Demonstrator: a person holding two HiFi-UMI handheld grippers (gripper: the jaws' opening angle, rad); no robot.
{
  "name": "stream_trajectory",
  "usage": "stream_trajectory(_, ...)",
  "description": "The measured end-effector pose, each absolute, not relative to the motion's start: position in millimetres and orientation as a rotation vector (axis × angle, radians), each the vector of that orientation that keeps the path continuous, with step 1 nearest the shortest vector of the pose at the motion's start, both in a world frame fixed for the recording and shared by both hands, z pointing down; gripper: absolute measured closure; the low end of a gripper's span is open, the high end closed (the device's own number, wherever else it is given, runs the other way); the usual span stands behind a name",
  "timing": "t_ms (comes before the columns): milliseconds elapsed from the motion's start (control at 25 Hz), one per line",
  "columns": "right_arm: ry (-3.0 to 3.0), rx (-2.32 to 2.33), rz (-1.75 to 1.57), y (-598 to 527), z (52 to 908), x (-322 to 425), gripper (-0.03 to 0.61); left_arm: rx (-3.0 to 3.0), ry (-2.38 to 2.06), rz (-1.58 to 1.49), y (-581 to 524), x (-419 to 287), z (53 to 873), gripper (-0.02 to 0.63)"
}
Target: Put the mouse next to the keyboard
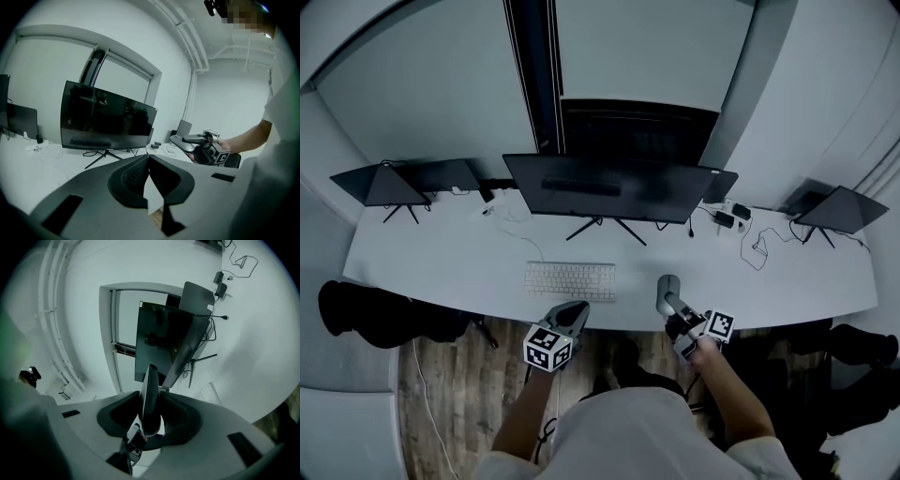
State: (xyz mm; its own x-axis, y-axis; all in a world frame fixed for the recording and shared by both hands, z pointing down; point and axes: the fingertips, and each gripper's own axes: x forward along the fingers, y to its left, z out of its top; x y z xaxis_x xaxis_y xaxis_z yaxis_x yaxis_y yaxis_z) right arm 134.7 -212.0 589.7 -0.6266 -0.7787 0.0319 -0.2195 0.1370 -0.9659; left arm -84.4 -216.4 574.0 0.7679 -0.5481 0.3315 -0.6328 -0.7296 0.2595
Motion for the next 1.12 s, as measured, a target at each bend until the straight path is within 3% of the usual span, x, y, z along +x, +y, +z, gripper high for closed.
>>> stream_trajectory(1120, 2.05, -0.892, -1.826, -313.2, 687.7, 138.4, 0.431, 2.375, -1.089, 0.37, -275.5, -37.3, 629.0, 0.596)
